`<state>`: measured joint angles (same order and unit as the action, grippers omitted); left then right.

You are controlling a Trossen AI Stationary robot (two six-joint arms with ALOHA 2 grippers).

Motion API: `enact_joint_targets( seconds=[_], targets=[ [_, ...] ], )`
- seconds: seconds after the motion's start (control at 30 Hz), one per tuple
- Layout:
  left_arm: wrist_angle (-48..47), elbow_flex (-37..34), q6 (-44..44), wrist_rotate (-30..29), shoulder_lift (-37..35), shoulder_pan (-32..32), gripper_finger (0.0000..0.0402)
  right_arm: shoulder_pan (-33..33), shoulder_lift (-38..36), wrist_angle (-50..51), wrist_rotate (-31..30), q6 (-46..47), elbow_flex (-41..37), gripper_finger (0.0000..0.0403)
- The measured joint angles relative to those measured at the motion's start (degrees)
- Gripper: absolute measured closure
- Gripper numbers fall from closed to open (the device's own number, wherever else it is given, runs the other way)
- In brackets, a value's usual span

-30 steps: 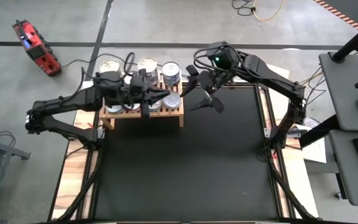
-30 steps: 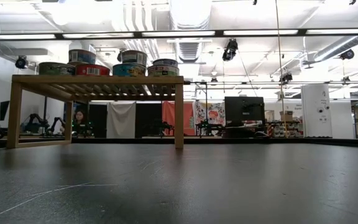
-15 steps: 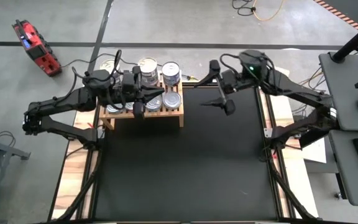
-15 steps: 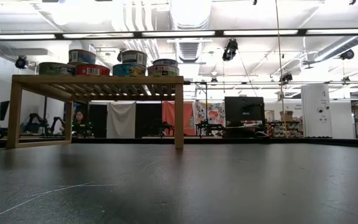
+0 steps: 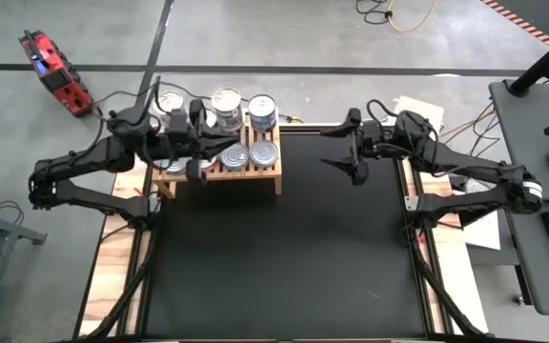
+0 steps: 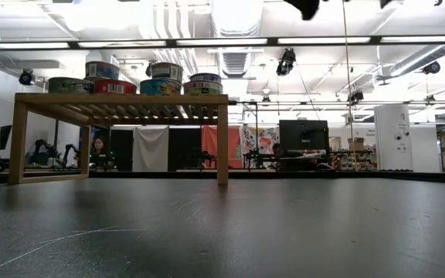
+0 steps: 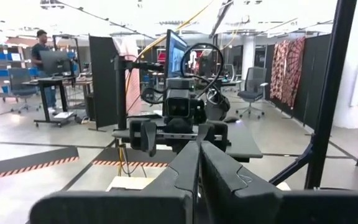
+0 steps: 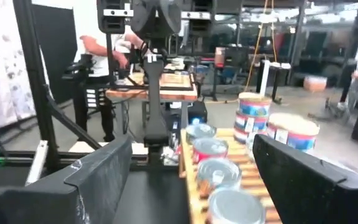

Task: Stack canned seafood by type on shelf
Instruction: Return to Home Position

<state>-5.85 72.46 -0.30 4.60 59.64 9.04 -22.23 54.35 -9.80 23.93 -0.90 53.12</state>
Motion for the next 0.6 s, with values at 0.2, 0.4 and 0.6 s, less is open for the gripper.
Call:
enact_joint_targets(
  seconds=[0.2, 0.4, 0.6],
  targets=[
    [4.77, -8.8, -0.05, -0.02, -7.3, 0.0, 0.0401, -0.62, -7.97, -0.41, -0.02, 1.79, -6.73, 0.0083],
    [13.1, -20.23, -1.64, -0.07, -16.05, 0.0, 0.0401, -1.17, -14.2, 0.04, -0.1, 1.96, -9.39, 0.0097],
    [15.91, -29.49, -3.11, -0.7, -24.07, 0.0, 0.0401, -1.06, -16.11, 0.09, -0.01, 7.88, -9.53, 0.0107]
  ],
)
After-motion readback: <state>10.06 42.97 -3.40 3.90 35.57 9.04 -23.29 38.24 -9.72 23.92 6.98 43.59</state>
